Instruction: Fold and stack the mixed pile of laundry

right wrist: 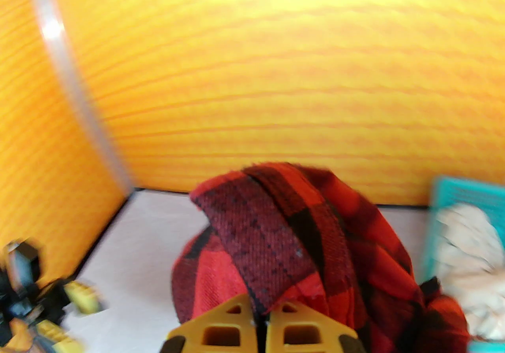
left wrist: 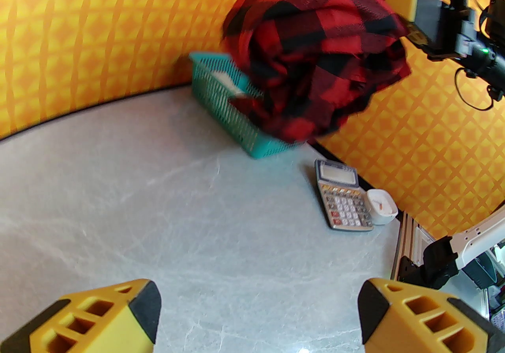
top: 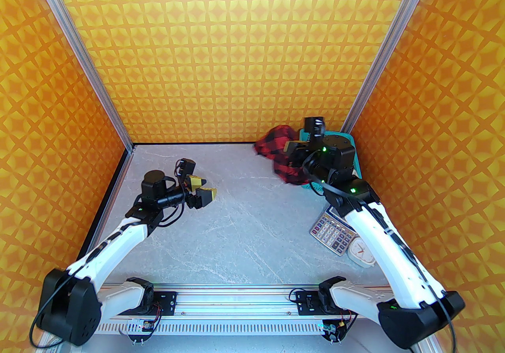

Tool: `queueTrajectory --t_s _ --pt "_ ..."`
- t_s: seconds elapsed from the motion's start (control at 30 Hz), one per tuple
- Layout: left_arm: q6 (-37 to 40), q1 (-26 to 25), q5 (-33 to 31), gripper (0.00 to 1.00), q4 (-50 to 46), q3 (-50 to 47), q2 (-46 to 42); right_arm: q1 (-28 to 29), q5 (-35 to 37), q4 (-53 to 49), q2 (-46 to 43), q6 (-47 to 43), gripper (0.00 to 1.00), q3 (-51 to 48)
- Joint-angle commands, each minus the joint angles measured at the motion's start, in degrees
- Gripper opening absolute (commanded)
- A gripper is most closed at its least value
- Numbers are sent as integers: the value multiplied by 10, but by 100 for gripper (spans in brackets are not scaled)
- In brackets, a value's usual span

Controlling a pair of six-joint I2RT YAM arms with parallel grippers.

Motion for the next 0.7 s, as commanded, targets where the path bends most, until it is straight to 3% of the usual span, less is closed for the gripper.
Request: queueTrajectory --t_s 0.0,0.23,0.33,0.43,0.53,0.67 --pt "12 -2 -2 87 -55 31 -44 37 -8 -62 42 -12 0 52" --pt "44 -2 -37 88 -172 42 -77 103 -16 -115 194 3 0 72" --pt "48 -2 -59 90 -206 40 -69 128 -33 -129 253 14 47 97" --pt "43 -2 -72 90 -231 47 -45 127 -43 -122 247 33 75 78" --pt "42 -2 -78 89 -240 53 -17 100 -49 -138 207 49 83 35" --pt "42 -10 -89 85 -242 76 62 22 -53 -149 141 110 80 -82"
